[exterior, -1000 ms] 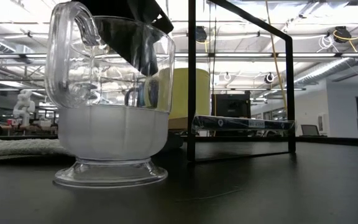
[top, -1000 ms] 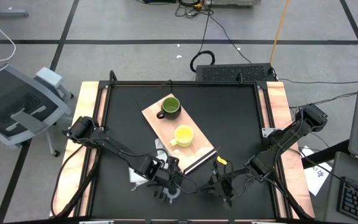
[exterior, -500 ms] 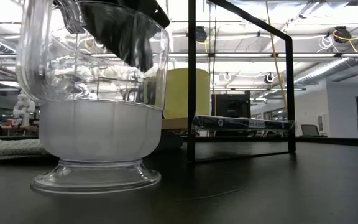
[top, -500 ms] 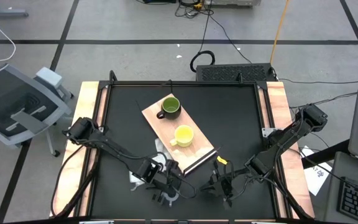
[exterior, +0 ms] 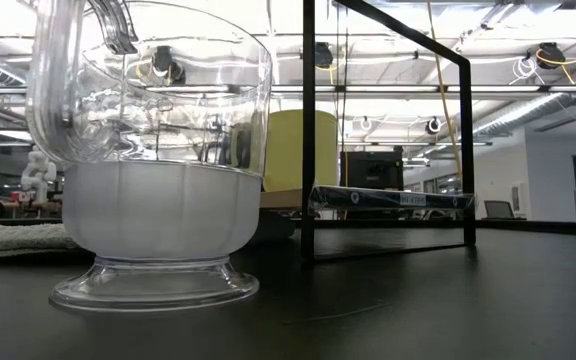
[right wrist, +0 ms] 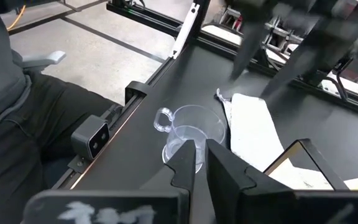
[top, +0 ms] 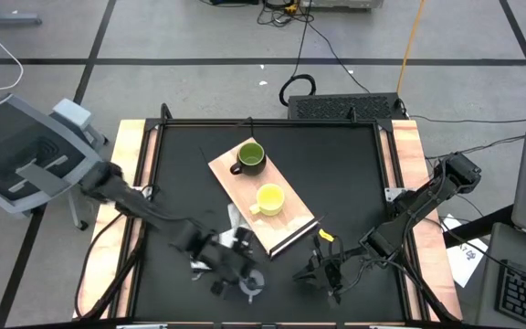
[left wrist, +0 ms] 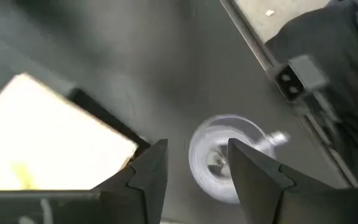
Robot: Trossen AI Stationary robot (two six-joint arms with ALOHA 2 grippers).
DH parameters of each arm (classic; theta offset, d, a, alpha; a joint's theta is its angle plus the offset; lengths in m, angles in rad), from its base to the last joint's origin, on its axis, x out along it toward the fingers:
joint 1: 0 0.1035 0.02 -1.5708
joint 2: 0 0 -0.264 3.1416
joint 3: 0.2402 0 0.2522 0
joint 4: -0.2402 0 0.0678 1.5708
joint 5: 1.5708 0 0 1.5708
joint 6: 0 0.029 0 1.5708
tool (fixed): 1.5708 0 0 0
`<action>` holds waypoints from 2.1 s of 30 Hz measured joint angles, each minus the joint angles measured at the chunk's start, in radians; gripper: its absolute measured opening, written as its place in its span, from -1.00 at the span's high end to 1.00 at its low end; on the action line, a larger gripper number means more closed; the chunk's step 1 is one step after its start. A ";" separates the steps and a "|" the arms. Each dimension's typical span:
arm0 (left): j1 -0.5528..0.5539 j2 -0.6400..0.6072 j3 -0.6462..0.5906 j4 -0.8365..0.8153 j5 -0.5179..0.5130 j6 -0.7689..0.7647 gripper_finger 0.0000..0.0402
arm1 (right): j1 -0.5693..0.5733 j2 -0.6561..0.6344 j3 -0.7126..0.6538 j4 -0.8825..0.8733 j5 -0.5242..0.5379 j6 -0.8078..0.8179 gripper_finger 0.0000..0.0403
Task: Stack small to large cups/mugs on shelf
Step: Put the transparent mug on the shelf
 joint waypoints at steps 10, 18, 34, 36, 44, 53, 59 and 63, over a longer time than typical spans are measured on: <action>-0.138 -0.279 -0.046 -0.306 -0.394 -0.112 0.93 | 0.003 0.000 0.000 0.004 0.000 -0.020 0.85; -0.212 -0.649 -0.432 -0.029 -0.528 -0.159 0.98 | -0.002 0.000 0.000 0.004 0.000 -0.047 0.85; -0.124 -1.346 -1.220 0.484 -0.490 -0.213 0.99 | -0.060 0.001 -0.014 0.011 0.001 -0.050 0.86; -0.114 -1.416 -1.263 0.484 -0.496 -0.220 1.00 | -0.069 0.001 -0.024 0.018 0.002 -0.051 0.86; -0.084 -1.667 -1.321 0.326 -0.552 -0.186 1.00 | -0.110 0.001 -0.090 0.079 0.002 -0.044 0.86; -0.084 -1.706 -1.329 0.298 -0.518 -0.127 1.00 | -0.136 0.001 -0.221 0.340 0.002 -0.069 0.86; -0.084 -1.691 -1.329 0.297 -0.375 -0.055 1.00 | -0.141 0.001 -0.280 0.547 0.002 -0.136 0.86; -0.084 -1.691 -1.329 0.296 -0.293 -0.020 0.99 | -0.142 0.000 -0.282 0.595 0.002 -0.203 0.86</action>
